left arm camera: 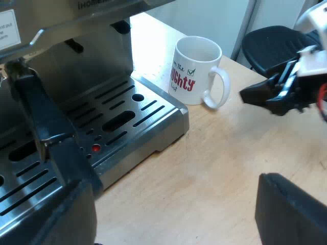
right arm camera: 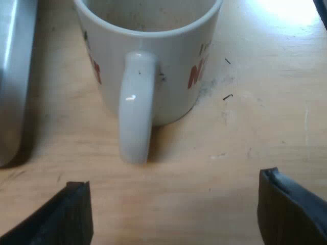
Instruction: Remove mug from coffee machine
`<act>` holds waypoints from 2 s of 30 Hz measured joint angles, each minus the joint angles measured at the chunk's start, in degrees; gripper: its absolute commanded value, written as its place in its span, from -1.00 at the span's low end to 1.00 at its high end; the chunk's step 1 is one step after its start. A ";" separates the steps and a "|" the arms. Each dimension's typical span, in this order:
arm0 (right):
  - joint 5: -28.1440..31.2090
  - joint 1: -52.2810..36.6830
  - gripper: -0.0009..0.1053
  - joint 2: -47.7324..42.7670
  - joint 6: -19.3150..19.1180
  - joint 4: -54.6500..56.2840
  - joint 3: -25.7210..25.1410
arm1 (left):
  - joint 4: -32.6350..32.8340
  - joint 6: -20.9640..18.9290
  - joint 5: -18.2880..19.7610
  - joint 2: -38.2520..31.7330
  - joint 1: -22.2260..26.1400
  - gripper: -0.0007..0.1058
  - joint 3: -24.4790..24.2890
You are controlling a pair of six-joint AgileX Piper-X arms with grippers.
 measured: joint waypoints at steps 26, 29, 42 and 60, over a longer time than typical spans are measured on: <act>-8.34 0.00 0.31 -10.75 -0.17 33.23 -27.66 | 0.49 -6.17 -8.47 0.00 3.03 0.26 -11.29; -8.83 0.00 0.31 -8.93 -0.17 33.78 -28.85 | 0.95 -6.17 -8.86 0.00 6.85 0.26 -11.69; -13.58 -0.96 0.31 -4.49 -0.17 31.78 -29.43 | 13.67 -6.17 -6.57 -0.49 22.57 0.26 -15.97; -19.98 -21.42 0.31 -13.72 -8.11 37.58 -29.41 | 20.73 -0.18 -7.17 -7.99 22.61 0.26 -16.02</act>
